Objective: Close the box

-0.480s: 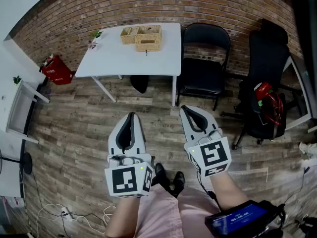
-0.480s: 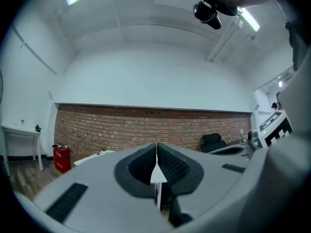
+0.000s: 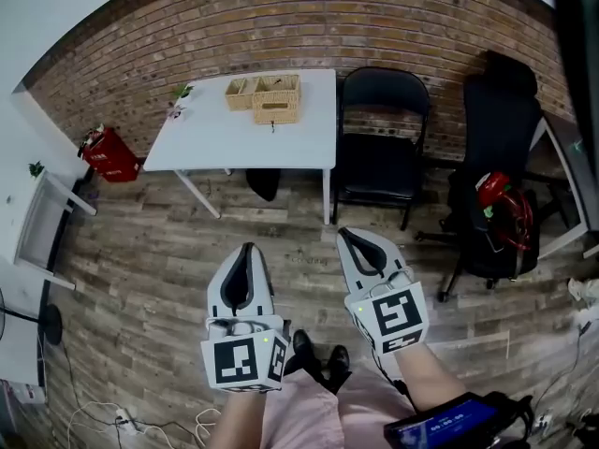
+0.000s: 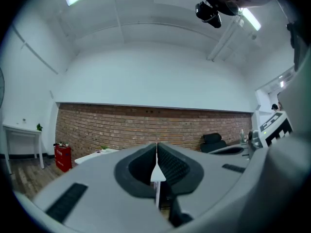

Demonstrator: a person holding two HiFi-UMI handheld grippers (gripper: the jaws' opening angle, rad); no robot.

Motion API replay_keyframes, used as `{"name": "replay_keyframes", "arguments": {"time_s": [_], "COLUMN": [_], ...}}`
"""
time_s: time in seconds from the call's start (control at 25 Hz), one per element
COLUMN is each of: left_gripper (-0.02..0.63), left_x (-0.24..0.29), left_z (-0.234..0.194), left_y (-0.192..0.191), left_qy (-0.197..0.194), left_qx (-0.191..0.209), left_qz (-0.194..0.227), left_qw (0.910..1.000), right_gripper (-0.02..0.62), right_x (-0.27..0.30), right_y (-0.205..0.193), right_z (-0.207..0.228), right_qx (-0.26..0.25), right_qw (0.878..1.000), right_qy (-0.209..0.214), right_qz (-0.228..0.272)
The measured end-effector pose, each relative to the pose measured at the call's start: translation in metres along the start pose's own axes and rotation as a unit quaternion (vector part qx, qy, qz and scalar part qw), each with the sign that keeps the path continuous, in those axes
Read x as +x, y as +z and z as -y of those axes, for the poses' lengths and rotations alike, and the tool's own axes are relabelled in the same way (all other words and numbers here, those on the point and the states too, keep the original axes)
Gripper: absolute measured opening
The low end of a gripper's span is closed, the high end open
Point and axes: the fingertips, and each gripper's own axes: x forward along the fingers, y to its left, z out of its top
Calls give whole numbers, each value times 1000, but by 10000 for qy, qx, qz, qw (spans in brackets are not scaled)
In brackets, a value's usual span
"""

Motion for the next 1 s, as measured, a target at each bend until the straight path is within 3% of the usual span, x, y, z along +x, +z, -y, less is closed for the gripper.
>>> {"name": "replay_keyframes", "arguments": {"time_s": [0.24,0.32,0.4,0.6,1.0], "left_gripper": [18,58,129,130,130], "left_x": [-2,-2,0,38,154], "left_z": [9,5,-2,-18,-83], "left_y": [3,5,3,-12,-37], "left_qy": [58,45,19,60,-268], "left_qx": [-27,-39,-69,-125,-192], "left_qz": [118,187,217,123,-147], "left_qw": [9999,9998,9997,9998,9994], "right_gripper": [2,134,135,133,127], "right_x": [-10,-7,-1,36,153], "right_y": [7,7,6,-6,-19], "right_z": [17,16,16,40,73], "right_qx": [145,168,131,109,210], "right_qw": [9994,9993,9994,9998,9987], "right_qy": [-5,50,29,-70,-388], "right_qz": [305,328,310,139,-270]}}
